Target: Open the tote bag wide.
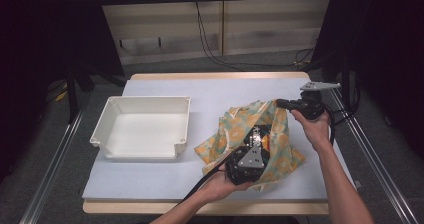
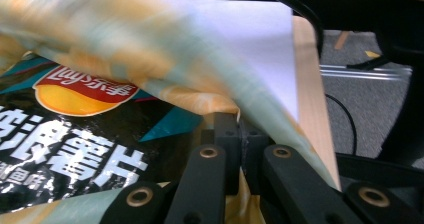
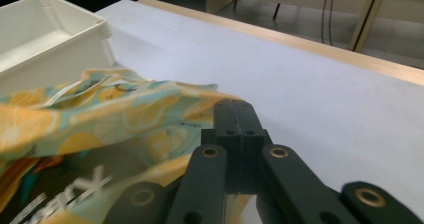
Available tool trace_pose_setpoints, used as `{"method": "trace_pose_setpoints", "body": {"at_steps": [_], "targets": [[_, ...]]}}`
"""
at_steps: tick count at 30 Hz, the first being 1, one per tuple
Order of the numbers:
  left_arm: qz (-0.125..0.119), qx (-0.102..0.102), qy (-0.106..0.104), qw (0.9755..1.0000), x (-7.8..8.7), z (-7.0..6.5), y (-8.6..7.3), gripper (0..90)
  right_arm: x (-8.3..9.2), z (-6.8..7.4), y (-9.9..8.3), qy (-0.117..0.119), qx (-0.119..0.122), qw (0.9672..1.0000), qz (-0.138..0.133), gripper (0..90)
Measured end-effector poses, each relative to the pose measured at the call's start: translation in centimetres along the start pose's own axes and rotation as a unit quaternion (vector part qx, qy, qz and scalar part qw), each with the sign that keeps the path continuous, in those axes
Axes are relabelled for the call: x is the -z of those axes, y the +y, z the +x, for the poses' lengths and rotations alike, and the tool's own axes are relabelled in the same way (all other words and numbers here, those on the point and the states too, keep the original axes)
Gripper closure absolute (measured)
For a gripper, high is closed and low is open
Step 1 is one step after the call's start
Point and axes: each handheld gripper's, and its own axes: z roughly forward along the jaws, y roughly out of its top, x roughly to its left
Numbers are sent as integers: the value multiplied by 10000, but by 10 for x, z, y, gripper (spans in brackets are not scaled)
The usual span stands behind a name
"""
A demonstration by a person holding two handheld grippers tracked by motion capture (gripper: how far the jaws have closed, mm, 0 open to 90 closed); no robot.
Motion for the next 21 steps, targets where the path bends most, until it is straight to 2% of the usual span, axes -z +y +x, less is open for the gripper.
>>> {"method": "trace_pose_setpoints", "body": {"at_steps": [1, 3, 4, 5, 6, 7, 8, 9, 10, 11, 13, 15, 16, 17, 18, 19, 20, 21], "targets": [[-3, -43, 7, 10000, -1, -1, -3, 900, -3, -5, 2, -65, -44, 10000, 56, 900], [-13, -98, -128, 9999, -1, -3, -5, 900, -8, -10, 2, -281, -69, 9995, 112, 900], [-13, -98, -128, 9999, -1, -3, -5, 900, -8, -10, 2, -281, -69, 9995, 112, 900], [65, -195, -177, 9996, -1, -6, -7, 900, -11, -19, 1, -454, -233, 9987, 92, 900], [126, -266, -167, 9994, -3, -11, -9, 900, -13, -24, -1, -370, -357, 9987, 64, 900], [84, -184, -90, 9998, -3, -10, -10, 900, -15, -26, -3, -321, -391, 9987, 80, 900], [84, -184, -90, 9998, -3, -10, -10, 898, -15, -26, -3, -321, -391, 9987, 80, 900], [-27, -23, -97, 9999, -2, -2, -10, 896, -20, -19, -6, -186, -245, 9993, 227, 900], [-27, -23, -97, 9999, -2, -2, -10, 892, -20, -19, -6, -186, -245, 9993, 227, 900], [-53, 49, -56, 10000, -1, 1, -10, 886, -22, -6, -6, -31, -63, 9995, 293, 900], [-179, 288, -48, 9994, 2, 9, -11, 872, -21, -1, -6, 59, -32, 9997, 248, 900], [-270, 438, -6, 9987, 6, 13, -11, 824, -16, 6, -6, 208, -8, 9997, 136, 900], [-330, 512, -66, 9981, 8, 16, -12, 793, -13, 9, -7, 266, -6, 9996, 94, 900], [-434, 600, -33, 9972, 14, 18, -11, 748, -6, 13, -8, 225, 15, 9997, 50, 900], [-434, 600, -33, 9972, 14, 18, -11, 724, -1, 14, -9, 246, 18, 9997, 21, 871], [-483, 654, -14, 9967, 16, 19, -10, 724, -1, 14, -9, 246, 18, 9997, 21, 871], [-564, 686, 66, 9960, 23, 22, -9, 675, 10, 16, -9, 136, 6, 9999, -51, 817], [-581, 701, 106, 9958, 27, 23, -9, 656, 16, 17, -9, 187, 6, 9998, -83, 803]]}}
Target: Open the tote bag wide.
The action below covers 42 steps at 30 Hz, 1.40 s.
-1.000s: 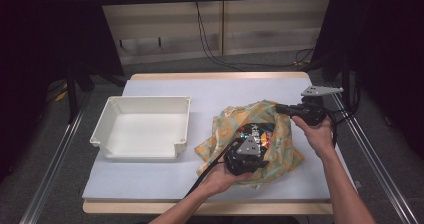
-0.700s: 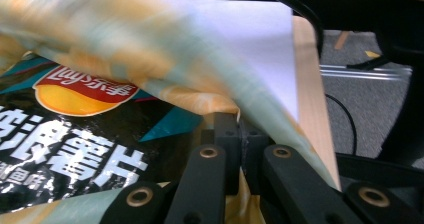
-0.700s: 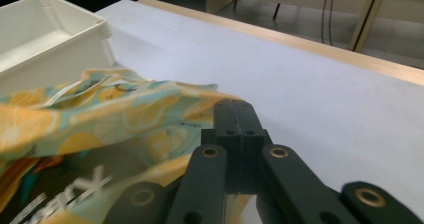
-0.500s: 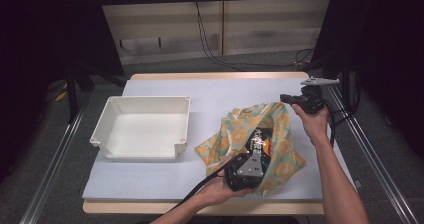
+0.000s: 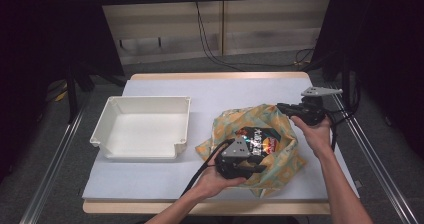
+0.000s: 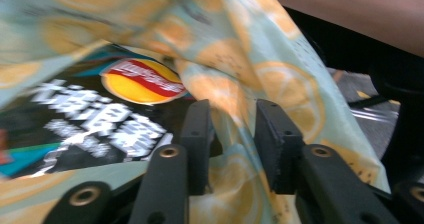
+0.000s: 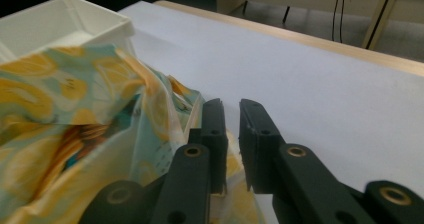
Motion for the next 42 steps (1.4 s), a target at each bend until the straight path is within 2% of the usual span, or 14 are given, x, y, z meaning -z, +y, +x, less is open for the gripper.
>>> {"method": "trace_pose_setpoints", "body": {"at_steps": [3, 4, 7, 8, 13, 16, 19, 21, 24, 28, 30, 38, 41, 42], "targets": [[-47, 53, 40, 10000, 8, 2, 3, 616, 14, 6, 2, -72, 48, 9999, -85, 769], [-157, 46, 114, 9998, 17, 6, 6, 616, 28, 13, 4, 12, 63, 9999, -142, 745], [-278, 100, 137, 9995, 24, 12, 8, 645, 40, 24, 4, -31, 119, 9999, -97, 732], [-312, 118, 276, 9991, 30, 19, 10, 670, 51, 36, 0, 72, 205, 9997, -116, 724], [-277, 232, 382, 9986, 28, 34, 8, 731, 65, 58, -10, 27, 323, 9995, 3, 724], [-195, 395, 397, 9982, 18, 42, 4, 730, 72, 73, -17, 199, 345, 9992, 77, 725], [-21, 420, 331, 9986, 9, 42, 2, 711, 68, 78, -23, 231, 369, 9986, 303, 713], [222, 297, 425, 9984, -4, 40, -4, 681, 59, 79, -38, -81, 314, 9978, 570, 584], [190, 325, 391, 9985, -12, 39, -8, 629, 50, 75, -53, -369, 232, 9957, 817, 482], [176, 268, 348, 9989, -16, 33, -6, 540, 37, 66, -70, -259, -21, 9953, 938, 376], [288, 118, 435, 9986, -17, 30, -6, 495, 30, 62, -76, -192, -163, 9956, 905, 352], [170, 246, 672, 9973, -15, 36, -7, 419, 4, 49, -77, -162, -284, 9950, 940, 501], [147, 322, 804, 9961, -10, 42, -9, 401, -11, 48, -70, -64, -259, 9954, 921, 604], [136, 407, 848, 9955, -7, 46, -11, 391, -16, 46, -66, -79, -261, 9960, 845, 702]]}}
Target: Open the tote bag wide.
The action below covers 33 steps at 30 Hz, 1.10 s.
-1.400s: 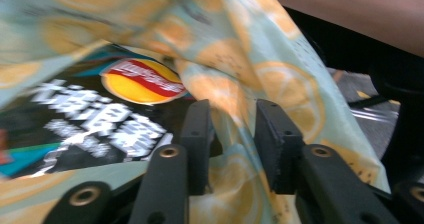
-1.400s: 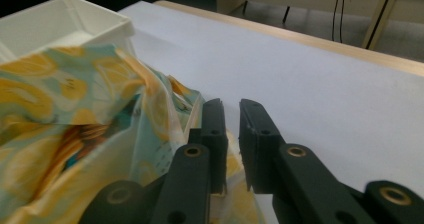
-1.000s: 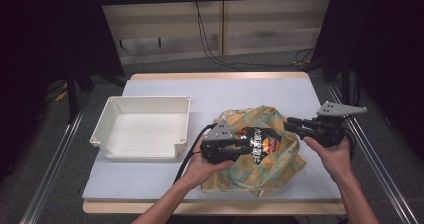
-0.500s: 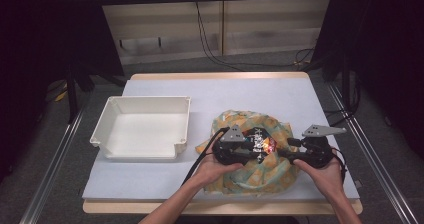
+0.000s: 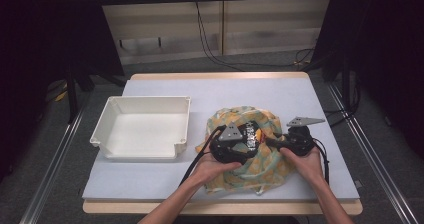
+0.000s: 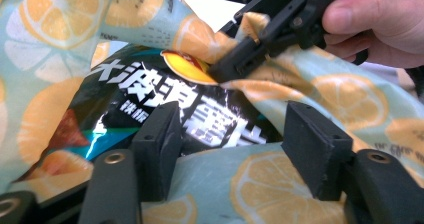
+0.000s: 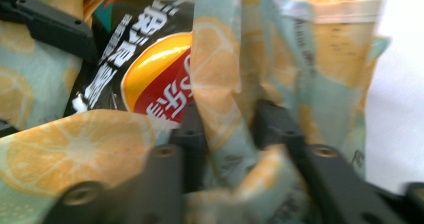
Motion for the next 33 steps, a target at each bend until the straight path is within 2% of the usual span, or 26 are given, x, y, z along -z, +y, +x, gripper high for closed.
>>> {"method": "trace_pose_setpoints", "body": {"at_steps": [1, 2, 4, 7, 8, 9, 11, 13, 14, 15, 18, 19, 20, 21, 22, 23, 25, 26, 27, 28, 29, 31, 33], "targets": [[0, 0, 0, 10000, 0, 0, 0, 387, 0, 0, 0, 0, 0, 10000, 0, 702], [39, -22, 61, 10000, 3, 3, -1, 384, 2, -3, 2, -34, 1, 10000, -83, 814], [33, -23, 96, 9999, 3, 3, -3, 383, 10, -5, 0, -92, 24, 9999, -57, 875], [36, -38, 116, 9999, 4, 4, -4, 383, 20, -8, -4, -210, 66, 9998, -14, 885], [5, -37, 103, 9999, 4, 4, -4, 382, 30, -14, -11, -261, 46, 9996, 15, 890], [13, -49, 107, 9999, 5, 4, -4, 382, 30, -14, -11, -261, 46, 9996, 15, 890], [0, -59, 87, 9999, 4, 3, -5, 383, 40, -23, -23, -333, -45, 9994, 61, 895], [13, -111, 103, 9999, 4, 2, -5, 386, 40, -25, -27, -399, -24, 9991, 102, 896], [-6, -72, 106, 9999, 4, 3, -5, 392, 37, -28, -33, -481, 10, 9985, 266, 895], [-6, -72, 106, 9999, 4, 3, -5, 395, 33, -30, -35, -464, -1, 9984, 324, 892], [101, -13, 93, 9999, 7, 6, -2, 396, 32, -27, -32, -486, -5, 9982, 361, 796], [101, -13, 93, 9999, 7, 6, -2, 399, 32, -27, -32, -486, -5, 9982, 361, 796], [69, 24, 84, 9999, 8, 6, -1, 399, 35, -25, -30, -436, 11, 9987, 274, 752], [103, 83, -5, 9999, 12, 8, 0, 422, 45, -20, -24, -363, 52, 9993, 36, 697], [103, 83, -5, 9999, 12, 8, 0, 448, 45, -20, -24, -363, 52, 9993, 36, 697], [96, 77, -27, 9999, 15, 7, 2, 448, 51, -17, -21, -303, 90, 9995, -76, 661], [25, 27, -133, 9999, 19, 6, 8, 491, 64, -10, -15, -182, 175, 9993, -264, 609], [5, -21, -138, 9999, 22, 5, 13, 524, 77, -3, -9, -79, 221, 9988, -439, 568], [-44, -75, -178, 9998, 23, 4, 17, 524, 77, -3, -9, -79, 221, 9988, -439, 568], [-134, -88, -274, 9995, 25, 4, 26, 561, 85, 3, -3, 29, 264, 9978, -607, 539], [-134, -88, -274, 9995, 25, 4, 26, 580, 85, 3, -3, 29, 264, 9978, -607, 539], [-128, -177, -295, 9993, 24, 4, 34, 626, 91, 10, 4, 189, 409, 9963, -725, 579], [-73, -212, -295, 9993, 17, 9, 40, 664, 88, 16, 7, 478, 520, 9948, -728, 645]]}}
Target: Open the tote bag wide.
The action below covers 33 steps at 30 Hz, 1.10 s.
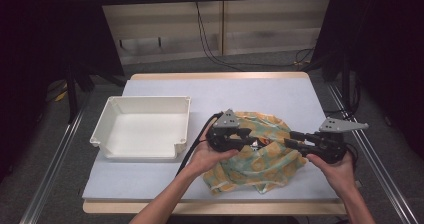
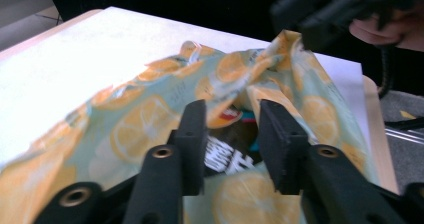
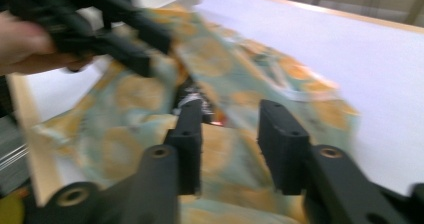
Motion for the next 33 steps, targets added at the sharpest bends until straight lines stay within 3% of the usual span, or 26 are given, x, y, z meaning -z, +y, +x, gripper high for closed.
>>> {"method": "trace_pose_setpoints", "body": {"at_steps": [4, 6, 8, 10, 12, 13, 16, 17, 18, 19, 23, 28, 33], "targets": [[147, 43, -15, 9999, -12, 7, 3, 659, -16, 8, -2, 217, 149, 9993, 255, 613], [346, 22, -98, 9993, -27, 11, 7, 591, -31, 11, -4, 401, 265, 9980, 406, 559], [435, -26, -98, 9990, -31, 11, 9, 572, -36, 12, -5, 447, 273, 9977, 432, 538], [636, -104, -10, 9979, -47, 12, 10, 547, -47, 14, -6, 545, 369, 9963, 559, 454], [720, -123, 42, 9973, -51, 12, 9, 534, -53, 15, -7, 559, 489, 9952, 643, 444], [849, -154, 148, 9962, -57, 12, 8, 537, -56, 14, -8, 544, 511, 9951, 649, 444], [843, -108, 196, 9962, -60, 13, 7, 670, -60, 13, -11, 485, 553, 9948, 699, 453], [851, -109, 184, 9961, -60, 14, 7, 670, -62, 13, -13, 466, 530, 9947, 751, 460], [877, -35, 225, 9959, -60, 16, 7, 811, -65, 13, -17, 406, 604, 9939, 830, 557], [803, 15, 175, 9966, -60, 17, 7, 857, -66, 13, -19, 362, 641, 9936, 856, 615], [804, 107, 194, 9965, -57, 20, 7, 896, -63, 14, -24, 432, 580, 9937, 857, 889], [729, 203, 204, 9969, -54, 23, 5, 894, -52, 19, -25, 500, 610, 9931, 867, 900], [717, 297, 223, 9967, -55, 24, 1, 889, -33, 28, -36, 719, 515, 9925, 841, 900]]}}
